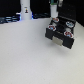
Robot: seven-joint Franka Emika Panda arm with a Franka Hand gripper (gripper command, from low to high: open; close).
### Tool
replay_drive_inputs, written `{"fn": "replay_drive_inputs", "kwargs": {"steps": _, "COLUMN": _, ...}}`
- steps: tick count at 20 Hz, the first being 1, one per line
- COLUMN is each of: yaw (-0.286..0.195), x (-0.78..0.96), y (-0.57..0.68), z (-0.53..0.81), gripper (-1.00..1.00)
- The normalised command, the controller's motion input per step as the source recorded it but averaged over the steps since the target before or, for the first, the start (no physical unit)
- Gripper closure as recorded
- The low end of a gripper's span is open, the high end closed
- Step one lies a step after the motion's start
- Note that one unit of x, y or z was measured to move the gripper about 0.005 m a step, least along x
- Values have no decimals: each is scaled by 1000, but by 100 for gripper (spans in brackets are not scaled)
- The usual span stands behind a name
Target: Open the kcup holder, insert the kcup into the holder, and close the kcup holder
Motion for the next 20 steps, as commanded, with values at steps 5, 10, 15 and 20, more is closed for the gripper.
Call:
{"fn": "replay_drive_inputs", "kwargs": {"steps": 5, "yaw": 34, "x": 18, "y": 633, "z": 16, "gripper": 100}}
{"fn": "replay_drive_inputs", "kwargs": {"steps": 10, "yaw": 50, "x": 47, "y": 494, "z": -43, "gripper": 100}}
{"fn": "replay_drive_inputs", "kwargs": {"steps": 15, "yaw": 62, "x": 102, "y": 330, "z": -105, "gripper": 100}}
{"fn": "replay_drive_inputs", "kwargs": {"steps": 20, "yaw": 38, "x": 116, "y": 144, "z": -133, "gripper": 100}}
